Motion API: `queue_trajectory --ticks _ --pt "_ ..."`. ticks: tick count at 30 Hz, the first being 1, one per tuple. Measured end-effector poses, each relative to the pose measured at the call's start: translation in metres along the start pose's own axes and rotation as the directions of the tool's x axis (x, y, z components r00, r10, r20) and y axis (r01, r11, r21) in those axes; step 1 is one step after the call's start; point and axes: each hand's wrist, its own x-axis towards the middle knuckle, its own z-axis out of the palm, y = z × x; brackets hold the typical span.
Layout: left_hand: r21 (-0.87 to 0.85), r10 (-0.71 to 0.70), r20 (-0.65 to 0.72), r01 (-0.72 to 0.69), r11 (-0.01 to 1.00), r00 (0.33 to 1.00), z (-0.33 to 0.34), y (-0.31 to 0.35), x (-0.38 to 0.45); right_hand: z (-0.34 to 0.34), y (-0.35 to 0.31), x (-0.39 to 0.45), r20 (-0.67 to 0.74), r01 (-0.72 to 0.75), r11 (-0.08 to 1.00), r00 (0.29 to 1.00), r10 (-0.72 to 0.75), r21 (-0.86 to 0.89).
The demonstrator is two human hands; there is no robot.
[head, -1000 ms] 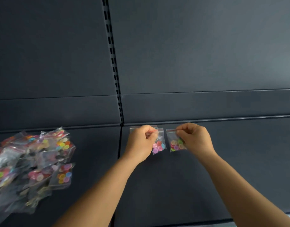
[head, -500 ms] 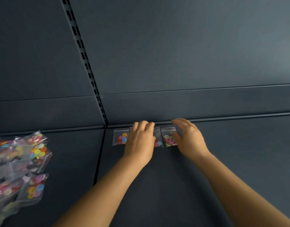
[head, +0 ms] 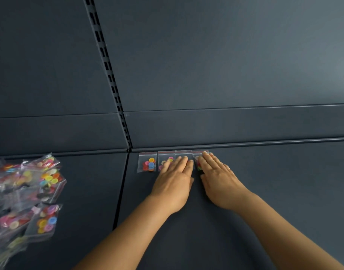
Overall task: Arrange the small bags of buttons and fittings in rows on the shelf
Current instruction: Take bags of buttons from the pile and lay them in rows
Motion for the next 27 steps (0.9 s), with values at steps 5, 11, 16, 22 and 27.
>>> queue_trajectory --ticks 5,11,16,22,27 --pt "0.008 -0.007 0.042 0.006 1.000 0.999 0.000 0.003 0.001 0.001 -0.002 -0.006 0.067 -0.002 0.997 0.998 0.008 -0.077" --pt "0.009 -0.021 0.066 0.020 1.000 0.998 0.000 0.005 0.001 0.002 -0.006 -0.003 0.081 -0.019 0.992 0.996 0.029 -0.121" --pt "-0.064 -0.039 0.056 0.042 0.997 0.998 -0.005 0.009 -0.004 0.000 -0.010 -0.005 0.026 -0.040 0.997 0.999 0.042 -0.066" --pt "-0.119 -0.106 -0.161 0.087 0.989 0.981 -0.028 0.000 -0.035 -0.009 -0.035 -0.013 -0.170 0.046 0.999 0.984 -0.048 -0.017" --pt "-0.122 -0.203 -0.265 0.176 0.977 0.943 -0.046 -0.032 -0.083 -0.007 -0.081 -0.018 -0.206 0.196 0.981 0.960 -0.191 0.003"
